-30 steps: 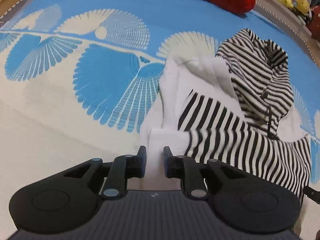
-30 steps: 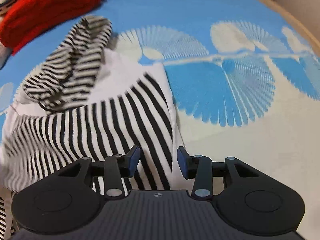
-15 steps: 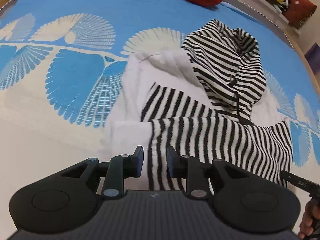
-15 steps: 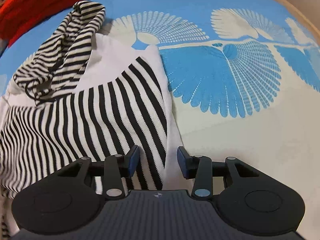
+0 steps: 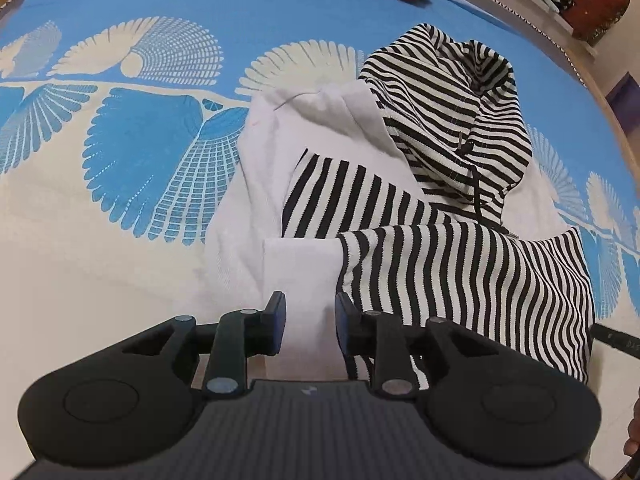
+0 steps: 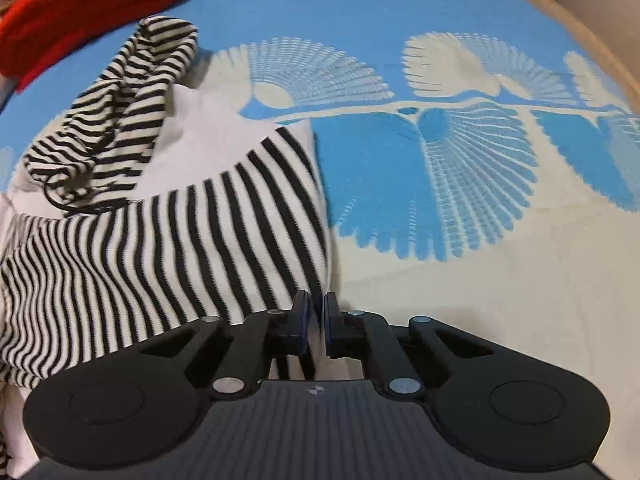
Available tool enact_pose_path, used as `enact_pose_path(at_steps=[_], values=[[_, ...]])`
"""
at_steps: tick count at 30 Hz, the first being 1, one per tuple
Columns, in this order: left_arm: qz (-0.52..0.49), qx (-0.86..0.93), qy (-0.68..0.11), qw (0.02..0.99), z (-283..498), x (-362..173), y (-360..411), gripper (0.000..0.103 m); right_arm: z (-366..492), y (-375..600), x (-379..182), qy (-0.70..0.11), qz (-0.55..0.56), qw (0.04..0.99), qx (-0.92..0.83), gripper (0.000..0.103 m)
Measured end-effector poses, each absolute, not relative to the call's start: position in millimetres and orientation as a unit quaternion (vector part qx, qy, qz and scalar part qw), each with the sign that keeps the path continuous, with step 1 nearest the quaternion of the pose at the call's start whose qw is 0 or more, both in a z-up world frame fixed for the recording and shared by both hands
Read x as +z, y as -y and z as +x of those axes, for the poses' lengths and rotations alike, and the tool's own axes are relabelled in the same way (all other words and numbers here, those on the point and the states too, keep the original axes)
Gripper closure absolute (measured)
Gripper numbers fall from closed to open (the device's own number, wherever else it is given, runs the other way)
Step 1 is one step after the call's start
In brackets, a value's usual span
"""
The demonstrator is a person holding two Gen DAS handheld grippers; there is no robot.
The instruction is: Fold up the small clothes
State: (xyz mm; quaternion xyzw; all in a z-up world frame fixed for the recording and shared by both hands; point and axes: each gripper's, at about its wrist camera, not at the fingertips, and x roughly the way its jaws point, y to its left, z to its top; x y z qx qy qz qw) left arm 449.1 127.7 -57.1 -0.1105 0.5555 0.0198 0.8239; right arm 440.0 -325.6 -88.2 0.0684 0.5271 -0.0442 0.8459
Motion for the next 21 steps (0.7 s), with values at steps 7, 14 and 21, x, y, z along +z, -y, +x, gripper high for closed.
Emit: enact_pose_path(at_steps=[7,14,21], values=[[-0.1,0.012,-0.574,0.813,449.5,-84.8,-124.3,0.07,429.6,298.3,-75.1,-0.508,0.076,0.855,0.071,0.053],[-0.064,0.032,-0.571,0.818,440.2,-80.3,-112.9,0.06,430.6,300.8,-98.2,-0.558,0.079,0.824,0.056,0.051],[-0.038,0.003,-0.577,0.816,431.4,-104.4,-78.5,0.04,426.2,288.4,-112.4,-0.569,0.036,0.82,0.051,0.05]])
